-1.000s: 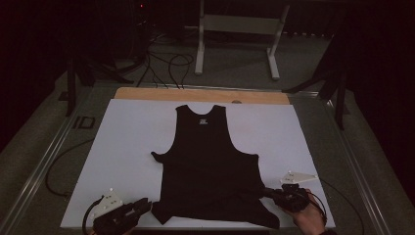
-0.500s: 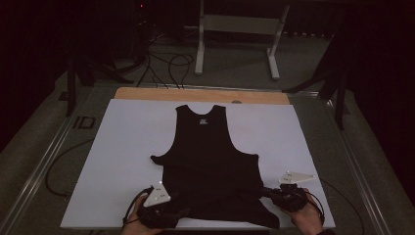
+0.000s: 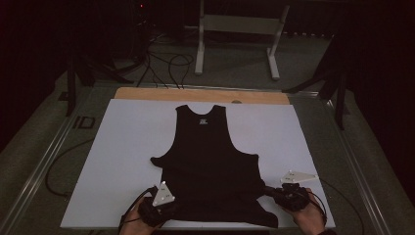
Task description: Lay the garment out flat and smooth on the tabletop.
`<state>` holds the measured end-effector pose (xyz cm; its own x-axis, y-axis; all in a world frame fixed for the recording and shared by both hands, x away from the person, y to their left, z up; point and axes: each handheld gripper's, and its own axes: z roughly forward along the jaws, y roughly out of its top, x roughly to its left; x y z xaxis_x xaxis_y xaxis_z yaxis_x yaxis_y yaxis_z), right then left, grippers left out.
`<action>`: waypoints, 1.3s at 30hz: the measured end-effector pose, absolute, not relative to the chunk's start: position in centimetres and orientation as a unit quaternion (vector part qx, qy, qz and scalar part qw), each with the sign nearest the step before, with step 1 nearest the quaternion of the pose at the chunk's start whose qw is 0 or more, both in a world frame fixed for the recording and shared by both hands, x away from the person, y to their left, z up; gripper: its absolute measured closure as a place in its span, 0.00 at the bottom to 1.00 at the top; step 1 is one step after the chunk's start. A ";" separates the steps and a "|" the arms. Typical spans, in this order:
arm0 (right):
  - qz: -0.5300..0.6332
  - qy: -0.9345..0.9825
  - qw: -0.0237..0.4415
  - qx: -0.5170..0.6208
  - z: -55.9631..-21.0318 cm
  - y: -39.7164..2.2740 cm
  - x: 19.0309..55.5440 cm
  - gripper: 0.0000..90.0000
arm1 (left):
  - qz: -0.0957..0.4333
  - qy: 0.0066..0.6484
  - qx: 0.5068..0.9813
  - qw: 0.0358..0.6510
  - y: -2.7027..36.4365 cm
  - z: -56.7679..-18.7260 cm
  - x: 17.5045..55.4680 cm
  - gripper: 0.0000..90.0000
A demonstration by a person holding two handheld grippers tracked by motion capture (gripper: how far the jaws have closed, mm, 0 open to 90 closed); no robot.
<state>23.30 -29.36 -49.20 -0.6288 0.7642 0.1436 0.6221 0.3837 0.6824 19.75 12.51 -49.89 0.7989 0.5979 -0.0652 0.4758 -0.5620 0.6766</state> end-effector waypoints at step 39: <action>0.380 0.886 0.056 0.258 -50.1 -24.2 20.0 0.69 | 0.077 0.386 0.825 0.404 16.2 -50.2 24.1 0.47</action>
